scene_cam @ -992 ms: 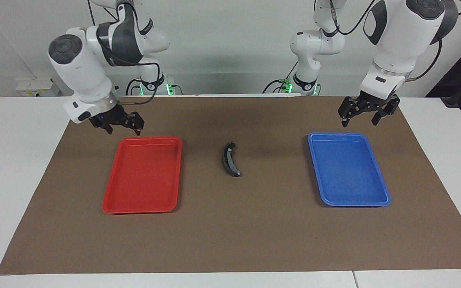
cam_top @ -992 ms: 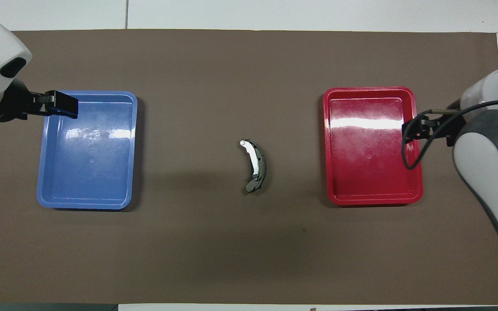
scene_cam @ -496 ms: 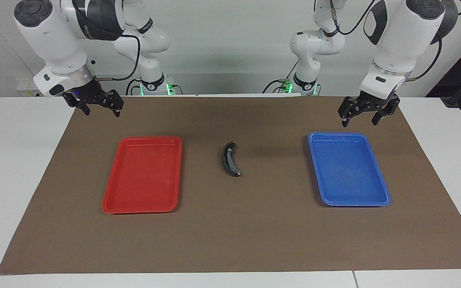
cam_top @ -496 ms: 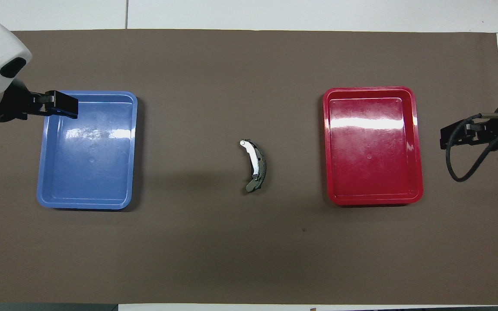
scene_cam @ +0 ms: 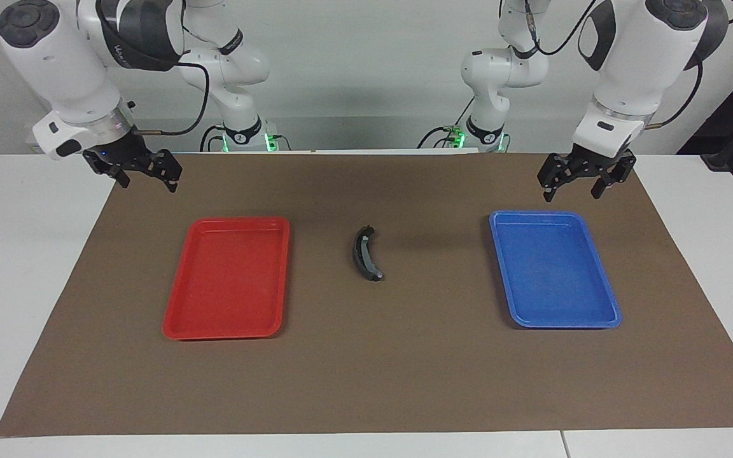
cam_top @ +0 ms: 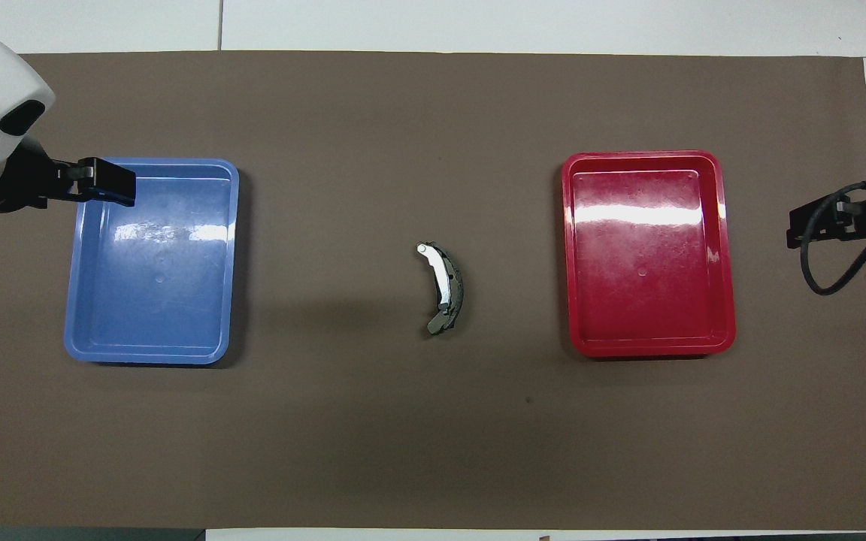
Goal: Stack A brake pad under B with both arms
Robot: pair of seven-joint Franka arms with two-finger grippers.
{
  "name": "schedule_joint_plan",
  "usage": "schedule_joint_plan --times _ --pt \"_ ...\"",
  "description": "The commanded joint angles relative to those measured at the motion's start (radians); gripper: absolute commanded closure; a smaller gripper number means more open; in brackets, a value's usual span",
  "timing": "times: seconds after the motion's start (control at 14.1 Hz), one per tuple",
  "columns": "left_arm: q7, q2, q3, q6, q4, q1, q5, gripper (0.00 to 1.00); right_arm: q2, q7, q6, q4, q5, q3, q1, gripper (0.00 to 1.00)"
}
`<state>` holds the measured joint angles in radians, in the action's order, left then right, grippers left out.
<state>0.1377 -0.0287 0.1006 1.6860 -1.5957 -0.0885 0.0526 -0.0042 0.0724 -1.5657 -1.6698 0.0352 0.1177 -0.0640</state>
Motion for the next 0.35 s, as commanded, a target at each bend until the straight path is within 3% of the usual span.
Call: schedule_joint_plan --times 0.0,0.28 --pt "-0.010 0.027 -0.009 -0.005 -0.027 -0.008 -0.013 0.01 0.001 -0.008 0.019 0.016 0.006 -0.023 0.033 0.00" --pt "-0.010 0.029 -0.009 -0.005 -0.029 -0.008 -0.013 0.01 0.001 -0.011 0.019 0.019 0.005 -0.018 0.036 0.00"
